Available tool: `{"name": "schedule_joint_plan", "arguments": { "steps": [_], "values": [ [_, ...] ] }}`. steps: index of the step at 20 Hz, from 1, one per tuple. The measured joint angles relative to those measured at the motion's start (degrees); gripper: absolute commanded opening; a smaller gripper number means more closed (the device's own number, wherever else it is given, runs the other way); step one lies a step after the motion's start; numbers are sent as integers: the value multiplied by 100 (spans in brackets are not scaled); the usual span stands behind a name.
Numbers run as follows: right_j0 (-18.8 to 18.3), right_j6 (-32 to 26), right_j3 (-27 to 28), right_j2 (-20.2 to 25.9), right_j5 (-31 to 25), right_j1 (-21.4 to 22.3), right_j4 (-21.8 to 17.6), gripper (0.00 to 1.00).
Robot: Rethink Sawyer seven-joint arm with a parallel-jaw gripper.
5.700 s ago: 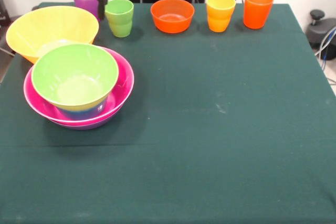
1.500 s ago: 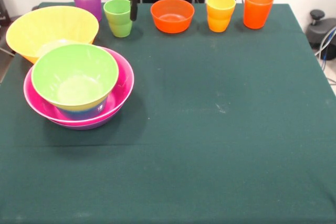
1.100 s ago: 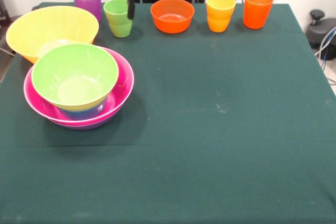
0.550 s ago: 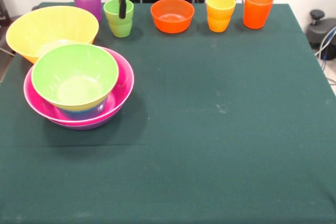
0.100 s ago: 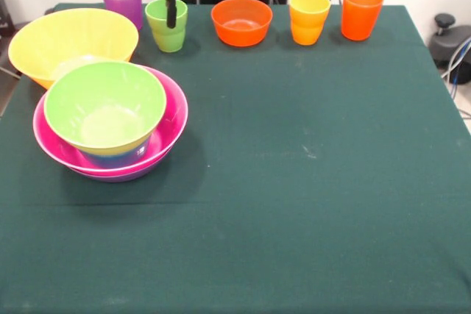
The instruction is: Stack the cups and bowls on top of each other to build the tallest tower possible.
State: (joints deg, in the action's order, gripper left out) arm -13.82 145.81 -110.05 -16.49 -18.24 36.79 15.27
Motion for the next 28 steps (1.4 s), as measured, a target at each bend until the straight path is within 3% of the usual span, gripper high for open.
{"name": "schedule_joint_plan", "arguments": {
  "steps": [17,28],
  "values": [
    [-29,0,4,242,0,0,-3,100],
    [-252,0,4,349,2,-3,-252,100]
  ]
}}
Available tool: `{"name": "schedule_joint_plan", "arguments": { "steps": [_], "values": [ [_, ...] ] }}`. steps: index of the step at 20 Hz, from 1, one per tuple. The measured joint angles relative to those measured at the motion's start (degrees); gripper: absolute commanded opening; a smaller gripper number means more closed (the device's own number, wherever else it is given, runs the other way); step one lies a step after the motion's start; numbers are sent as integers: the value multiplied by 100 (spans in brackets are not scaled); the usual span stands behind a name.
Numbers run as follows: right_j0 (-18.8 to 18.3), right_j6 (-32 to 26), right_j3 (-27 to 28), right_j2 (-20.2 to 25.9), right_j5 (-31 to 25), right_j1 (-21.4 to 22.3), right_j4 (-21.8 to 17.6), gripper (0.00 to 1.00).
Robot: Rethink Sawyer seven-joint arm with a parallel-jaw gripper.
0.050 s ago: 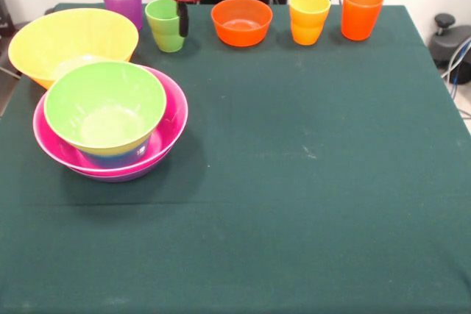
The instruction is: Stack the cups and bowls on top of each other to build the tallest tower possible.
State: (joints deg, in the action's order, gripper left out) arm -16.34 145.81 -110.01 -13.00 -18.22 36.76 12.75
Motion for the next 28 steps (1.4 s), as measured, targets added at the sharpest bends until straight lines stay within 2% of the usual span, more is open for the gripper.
{"name": "schedule_joint_plan", "arguments": {
  "steps": [13,28],
  "values": [
    [-140,0,-4,0,0,185,-160,100],
    [-144,0,-36,57,156,114,-176,100]
  ]
}}
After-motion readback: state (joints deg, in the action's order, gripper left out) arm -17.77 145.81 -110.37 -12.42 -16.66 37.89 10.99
